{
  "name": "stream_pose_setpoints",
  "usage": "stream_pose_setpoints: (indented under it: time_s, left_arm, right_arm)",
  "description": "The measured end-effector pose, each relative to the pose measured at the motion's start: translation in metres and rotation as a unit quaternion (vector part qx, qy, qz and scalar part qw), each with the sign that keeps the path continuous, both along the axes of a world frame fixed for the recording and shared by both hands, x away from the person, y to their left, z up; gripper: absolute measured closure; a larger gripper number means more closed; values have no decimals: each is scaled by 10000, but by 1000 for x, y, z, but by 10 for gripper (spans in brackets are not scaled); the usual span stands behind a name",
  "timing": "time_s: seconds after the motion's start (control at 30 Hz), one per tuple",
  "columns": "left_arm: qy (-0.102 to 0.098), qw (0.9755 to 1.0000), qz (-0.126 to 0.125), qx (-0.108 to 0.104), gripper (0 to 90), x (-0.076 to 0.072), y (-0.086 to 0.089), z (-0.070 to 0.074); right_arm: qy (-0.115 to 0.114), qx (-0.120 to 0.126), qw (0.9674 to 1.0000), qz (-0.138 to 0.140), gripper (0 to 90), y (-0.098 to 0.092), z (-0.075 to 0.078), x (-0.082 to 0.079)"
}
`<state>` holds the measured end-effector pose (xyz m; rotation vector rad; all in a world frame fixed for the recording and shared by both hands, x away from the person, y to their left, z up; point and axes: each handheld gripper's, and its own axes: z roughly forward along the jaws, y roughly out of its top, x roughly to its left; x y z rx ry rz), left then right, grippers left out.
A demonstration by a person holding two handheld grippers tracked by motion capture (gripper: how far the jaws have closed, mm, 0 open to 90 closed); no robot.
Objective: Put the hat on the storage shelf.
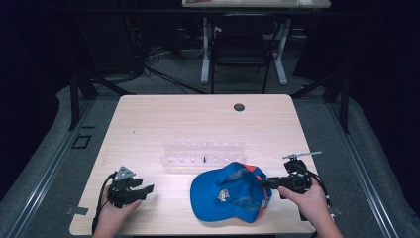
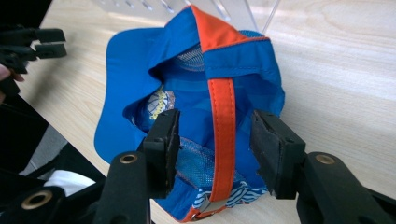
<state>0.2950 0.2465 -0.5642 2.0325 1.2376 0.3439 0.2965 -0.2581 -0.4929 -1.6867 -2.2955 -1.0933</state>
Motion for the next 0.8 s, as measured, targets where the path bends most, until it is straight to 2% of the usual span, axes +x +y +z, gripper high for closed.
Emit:
stream_pose_setpoints:
  time_s: [0.1,0.23,0.4,0.67,0.8]
  left_arm:
    - [2,10000,-3,4,446,0,0,0]
    - [7,10000,4,17,446,0,0,0]
    - [19,10000,28,-10,446,0,1,0]
    - [10,10000,19,-21,446,0,0,0]
    - [10,10000,28,-19,447,0,0,0]
  right_arm:
    - [40,-117,9999,33,526,4,-5,2]
    - [156,-157,9997,49,535,7,-11,4]
    - [337,-89,9993,141,576,8,-15,5]
    - [425,-29,9987,281,635,8,-15,4]
    - [447,6,9987,256,675,6,-14,3]
